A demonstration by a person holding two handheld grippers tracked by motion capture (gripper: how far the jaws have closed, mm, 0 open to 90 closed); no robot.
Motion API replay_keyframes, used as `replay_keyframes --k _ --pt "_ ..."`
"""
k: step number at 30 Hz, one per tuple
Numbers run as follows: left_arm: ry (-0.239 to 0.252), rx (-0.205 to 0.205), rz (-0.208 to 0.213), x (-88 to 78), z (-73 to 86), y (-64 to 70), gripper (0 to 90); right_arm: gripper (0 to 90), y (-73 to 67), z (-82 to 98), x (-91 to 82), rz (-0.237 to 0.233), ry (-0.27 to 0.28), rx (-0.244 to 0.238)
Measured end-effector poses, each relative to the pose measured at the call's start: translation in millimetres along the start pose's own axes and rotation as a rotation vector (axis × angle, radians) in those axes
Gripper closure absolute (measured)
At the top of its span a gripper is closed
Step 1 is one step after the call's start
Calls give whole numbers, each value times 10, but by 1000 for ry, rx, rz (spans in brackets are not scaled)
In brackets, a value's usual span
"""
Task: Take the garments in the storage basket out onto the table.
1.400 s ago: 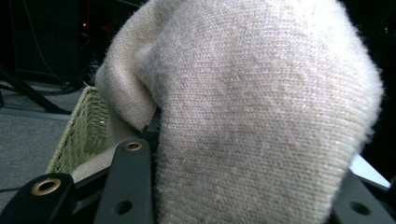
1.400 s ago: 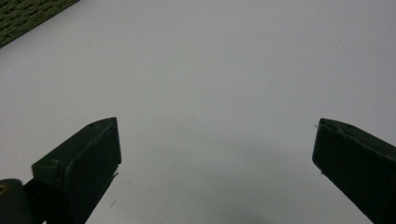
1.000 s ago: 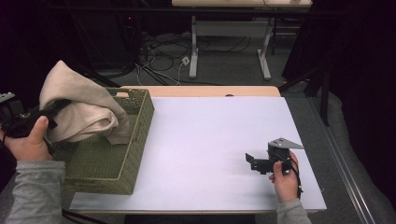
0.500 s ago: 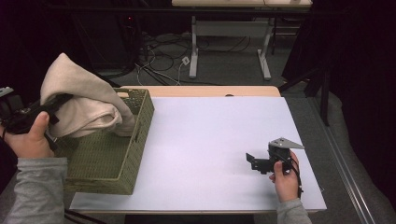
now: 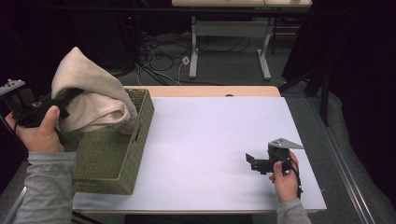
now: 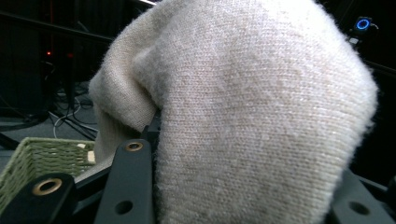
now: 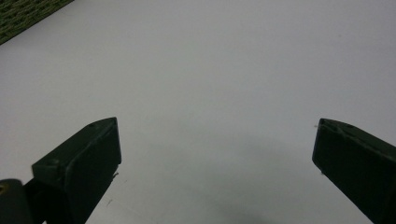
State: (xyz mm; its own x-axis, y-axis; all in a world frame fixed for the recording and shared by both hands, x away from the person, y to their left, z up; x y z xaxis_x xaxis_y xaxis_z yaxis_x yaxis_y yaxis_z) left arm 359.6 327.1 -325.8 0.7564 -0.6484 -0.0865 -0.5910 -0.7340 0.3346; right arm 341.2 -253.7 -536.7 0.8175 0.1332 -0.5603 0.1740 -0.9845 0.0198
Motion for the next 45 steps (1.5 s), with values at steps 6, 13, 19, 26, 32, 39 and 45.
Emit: replay_keyframes --k 6,13,19,26,32,39,45 --pt "3 7 24 107 -34 97 572 10 -5 -3 0 2 -4 4" --pt "-2 16 51 231 -63 216 573 10 -1 -1 -1 5 -3 -1" --pt "1 28 70 362 -93 317 573 10 -12 -7 -9 1 -2 3" --pt "-16 39 94 493 -139 448 573 10 -4 -8 -8 0 -1 0" --pt "-15 48 120 624 -143 555 572 10 11 -11 -15 0 -1 7" --pt "-28 63 151 756 -143 673 572 10 30 -9 -13 3 4 5" --pt "-24 66 188 841 -145 781 572 10 41 -11 -15 7 7 10"
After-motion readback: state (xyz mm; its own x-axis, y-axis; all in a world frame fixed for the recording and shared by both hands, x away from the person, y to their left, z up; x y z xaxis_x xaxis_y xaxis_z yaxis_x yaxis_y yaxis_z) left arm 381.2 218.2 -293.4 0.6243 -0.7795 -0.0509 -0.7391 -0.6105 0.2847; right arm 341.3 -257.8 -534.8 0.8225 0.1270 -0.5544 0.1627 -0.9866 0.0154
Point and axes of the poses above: each handheld gripper's, and its own axes: x roughly forward along the jaws, z roughly out of its underside, y roughly to its right, the point moved 3 cm from there along x, roughly forward along the jaws, and after that the axes turned 15 degrees about z, right-handed, at the moved point
